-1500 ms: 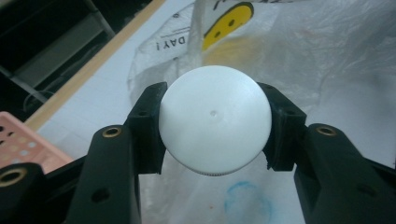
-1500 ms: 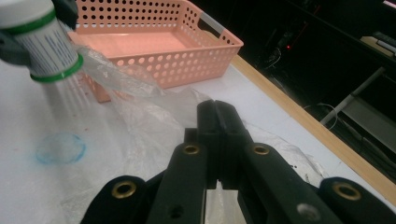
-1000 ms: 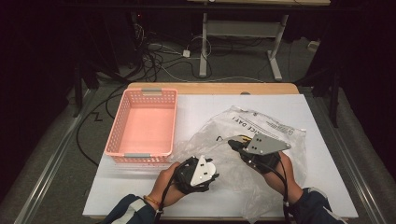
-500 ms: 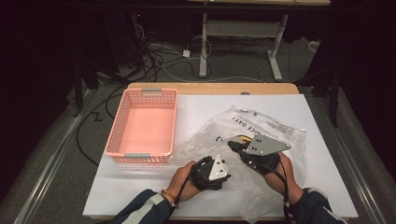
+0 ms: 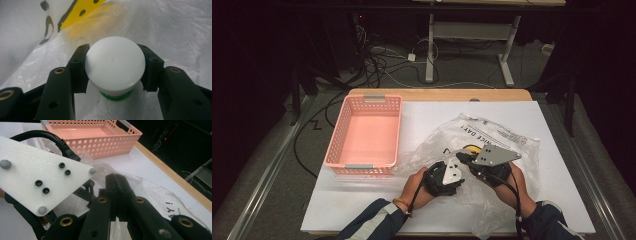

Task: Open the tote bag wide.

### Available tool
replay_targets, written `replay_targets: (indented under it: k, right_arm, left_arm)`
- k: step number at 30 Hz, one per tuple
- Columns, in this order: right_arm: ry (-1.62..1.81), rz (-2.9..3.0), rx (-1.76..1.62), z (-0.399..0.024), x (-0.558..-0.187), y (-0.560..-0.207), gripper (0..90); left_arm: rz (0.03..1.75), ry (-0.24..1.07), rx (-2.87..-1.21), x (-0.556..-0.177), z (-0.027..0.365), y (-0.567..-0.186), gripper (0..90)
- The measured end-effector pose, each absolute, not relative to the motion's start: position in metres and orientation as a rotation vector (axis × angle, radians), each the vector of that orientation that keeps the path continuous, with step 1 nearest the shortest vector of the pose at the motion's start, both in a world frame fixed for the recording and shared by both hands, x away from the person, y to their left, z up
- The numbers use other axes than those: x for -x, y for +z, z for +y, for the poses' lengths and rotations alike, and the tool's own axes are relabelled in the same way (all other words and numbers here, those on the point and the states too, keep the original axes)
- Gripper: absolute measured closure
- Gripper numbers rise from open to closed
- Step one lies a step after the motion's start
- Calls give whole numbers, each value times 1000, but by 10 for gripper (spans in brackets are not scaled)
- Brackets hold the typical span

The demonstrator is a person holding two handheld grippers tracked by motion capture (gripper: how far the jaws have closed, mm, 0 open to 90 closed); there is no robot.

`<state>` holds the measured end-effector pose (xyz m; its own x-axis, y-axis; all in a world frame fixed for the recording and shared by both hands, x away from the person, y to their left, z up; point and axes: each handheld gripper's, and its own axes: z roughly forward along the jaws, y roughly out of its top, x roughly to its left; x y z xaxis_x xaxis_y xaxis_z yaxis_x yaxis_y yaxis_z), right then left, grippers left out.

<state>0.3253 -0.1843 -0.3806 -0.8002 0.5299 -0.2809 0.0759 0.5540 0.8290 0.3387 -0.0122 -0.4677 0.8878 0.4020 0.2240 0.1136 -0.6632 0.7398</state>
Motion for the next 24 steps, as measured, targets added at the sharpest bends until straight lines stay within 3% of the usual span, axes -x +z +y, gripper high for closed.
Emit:
replay_targets:
  k: [2,4,24]
  right_arm:
    - [1179,2284,-493,-185,-326,-382,900]
    - [1176,2284,-493,-186,-327,-382,900]
    - [1161,2310,-489,-187,-325,-385,900]
  left_arm:
    - [376,491,-2273,-338,-13,-468,464]
    - [374,521,-2270,-334,-12,-464,365]
    - [334,603,-2188,-280,61,-421,328]
